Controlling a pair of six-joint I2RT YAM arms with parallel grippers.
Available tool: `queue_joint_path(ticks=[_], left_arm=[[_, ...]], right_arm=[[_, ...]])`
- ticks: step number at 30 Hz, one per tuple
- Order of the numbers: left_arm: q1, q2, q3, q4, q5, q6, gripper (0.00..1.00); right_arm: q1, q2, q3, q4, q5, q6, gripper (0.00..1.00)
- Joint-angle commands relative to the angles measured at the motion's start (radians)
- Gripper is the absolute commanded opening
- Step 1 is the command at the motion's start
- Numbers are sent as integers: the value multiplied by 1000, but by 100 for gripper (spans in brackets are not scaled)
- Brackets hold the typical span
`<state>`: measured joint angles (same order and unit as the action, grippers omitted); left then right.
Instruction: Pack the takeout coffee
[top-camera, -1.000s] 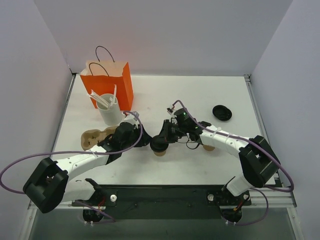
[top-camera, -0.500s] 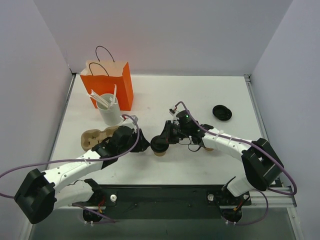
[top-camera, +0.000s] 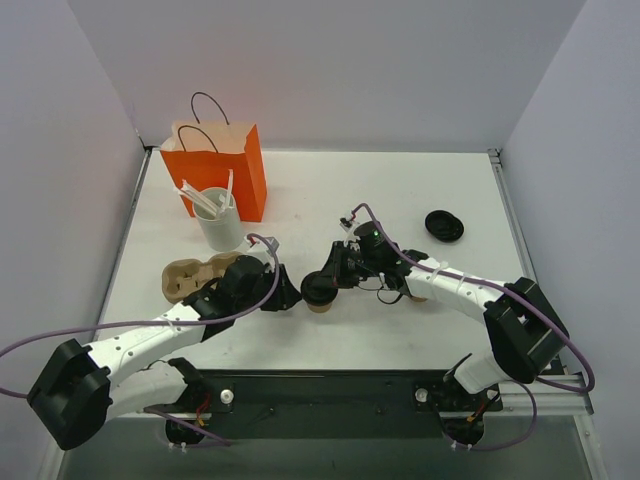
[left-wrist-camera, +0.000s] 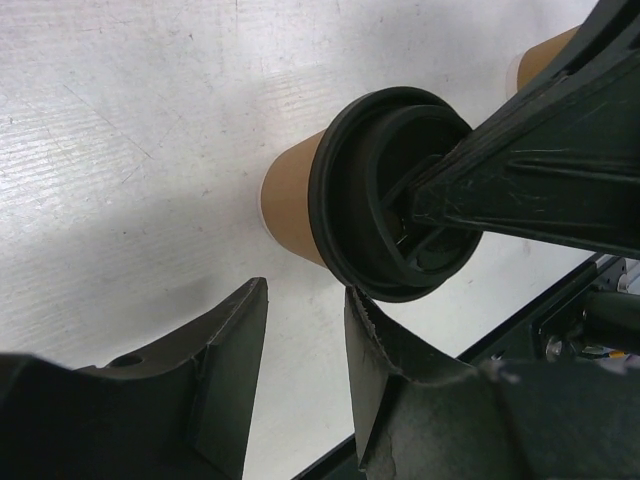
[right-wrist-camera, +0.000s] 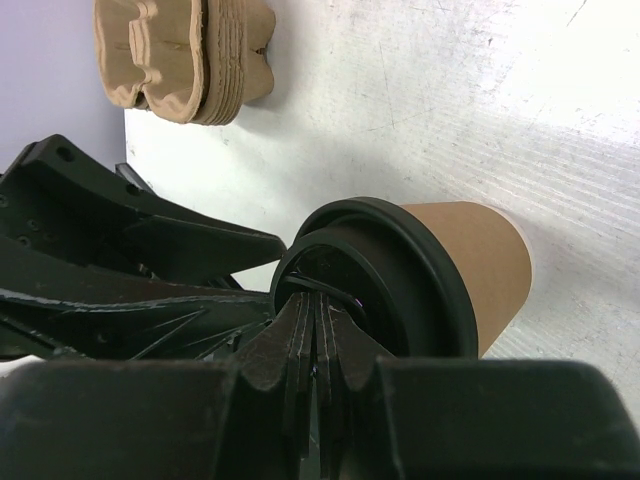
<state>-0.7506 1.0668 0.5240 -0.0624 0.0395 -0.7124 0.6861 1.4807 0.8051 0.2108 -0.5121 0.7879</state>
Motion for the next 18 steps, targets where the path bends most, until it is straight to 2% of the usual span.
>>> queue_joint_path(ticks=[1, 18], left_arm=[[-1, 27, -2, 98, 17, -2, 46], [14, 19, 2, 127, 19, -13, 46]], right_arm=[[-19, 33, -58, -168, 126, -58, 2], [-17, 39, -38, -185, 118, -64, 2]])
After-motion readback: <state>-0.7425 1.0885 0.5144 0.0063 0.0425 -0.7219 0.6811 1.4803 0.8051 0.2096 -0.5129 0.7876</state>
